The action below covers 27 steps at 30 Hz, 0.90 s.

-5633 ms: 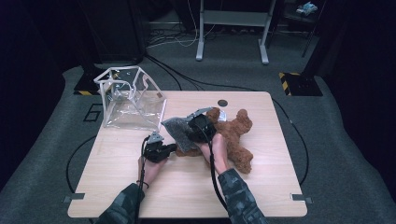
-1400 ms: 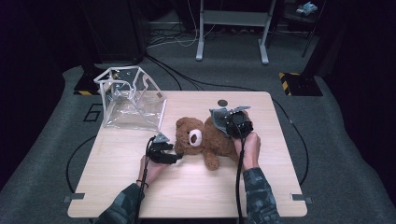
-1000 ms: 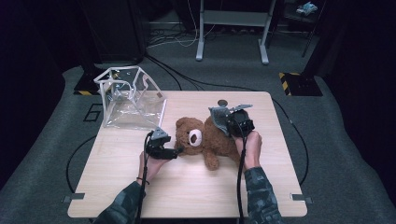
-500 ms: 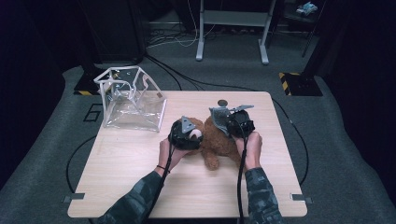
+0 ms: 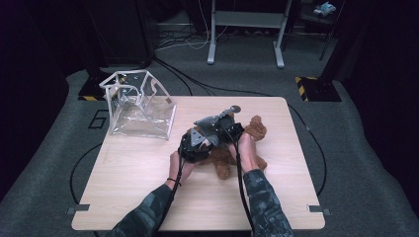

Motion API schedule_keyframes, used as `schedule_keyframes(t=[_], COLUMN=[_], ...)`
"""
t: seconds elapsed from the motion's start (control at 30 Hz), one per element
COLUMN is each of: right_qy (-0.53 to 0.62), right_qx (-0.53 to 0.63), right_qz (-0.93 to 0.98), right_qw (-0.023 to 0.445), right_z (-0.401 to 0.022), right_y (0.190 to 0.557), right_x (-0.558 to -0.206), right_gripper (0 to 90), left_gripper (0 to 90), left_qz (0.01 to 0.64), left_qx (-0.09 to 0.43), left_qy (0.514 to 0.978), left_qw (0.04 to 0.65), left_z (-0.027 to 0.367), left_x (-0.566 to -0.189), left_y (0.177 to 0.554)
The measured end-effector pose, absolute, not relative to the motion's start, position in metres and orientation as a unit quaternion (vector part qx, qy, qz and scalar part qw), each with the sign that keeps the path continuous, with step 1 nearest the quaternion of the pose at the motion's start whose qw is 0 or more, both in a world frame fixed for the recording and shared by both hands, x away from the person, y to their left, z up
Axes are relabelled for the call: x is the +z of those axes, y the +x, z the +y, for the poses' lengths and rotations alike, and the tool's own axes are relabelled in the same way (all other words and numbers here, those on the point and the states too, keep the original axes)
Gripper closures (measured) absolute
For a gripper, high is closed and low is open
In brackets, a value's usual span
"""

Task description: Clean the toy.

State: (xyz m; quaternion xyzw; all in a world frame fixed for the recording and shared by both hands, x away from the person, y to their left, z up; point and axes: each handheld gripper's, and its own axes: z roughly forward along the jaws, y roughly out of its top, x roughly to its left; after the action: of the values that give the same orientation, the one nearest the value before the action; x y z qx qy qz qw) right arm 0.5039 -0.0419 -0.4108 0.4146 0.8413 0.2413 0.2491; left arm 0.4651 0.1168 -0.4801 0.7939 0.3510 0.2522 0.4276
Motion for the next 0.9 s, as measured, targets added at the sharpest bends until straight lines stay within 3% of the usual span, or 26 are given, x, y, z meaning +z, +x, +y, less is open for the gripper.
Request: schedule_keyframes(t=[0.1, 0.27, 0.37, 0.57, 0.67, 0.9], right_qy=[0.432, 0.492, 0.522, 0.524, 0.527, 0.523], right_qx=[0.247, 0.214, 0.204, 0.194, 0.229, 0.247], right_qz=[0.831, 0.794, 0.781, 0.783, 0.784, 0.789], right_qw=[0.248, 0.287, 0.277, 0.271, 0.237, 0.206], right_z=[-0.055, -0.097, -0.117, -0.105, -0.093, -0.074], right_y=[0.506, 0.496, 0.502, 0.515, 0.526, 0.54], right_x=[-0.408, -0.393, -0.397, -0.405, -0.402, -0.41], right_gripper=[78.2, 78.4, 78.2, 78.2, 78.3, 78.7], left_gripper=[48.1, 48.0, 48.0, 47.9, 47.9, 47.7], left_qz=[0.349, 0.351, 0.348, 0.347, 0.346, 0.346], left_qx=[0.247, 0.245, 0.24, 0.234, 0.232, 0.23], left_qy=[0.794, 0.791, 0.796, 0.8, 0.8, 0.801], left_qw=[0.431, 0.438, 0.433, 0.43, 0.432, 0.431], left_z=[0.118, 0.119, 0.119, 0.119, 0.12, 0.119], left_x=[-0.481, -0.482, -0.481, -0.48, -0.48, -0.479], left_y=[0.465, 0.465, 0.465, 0.466, 0.466, 0.466])
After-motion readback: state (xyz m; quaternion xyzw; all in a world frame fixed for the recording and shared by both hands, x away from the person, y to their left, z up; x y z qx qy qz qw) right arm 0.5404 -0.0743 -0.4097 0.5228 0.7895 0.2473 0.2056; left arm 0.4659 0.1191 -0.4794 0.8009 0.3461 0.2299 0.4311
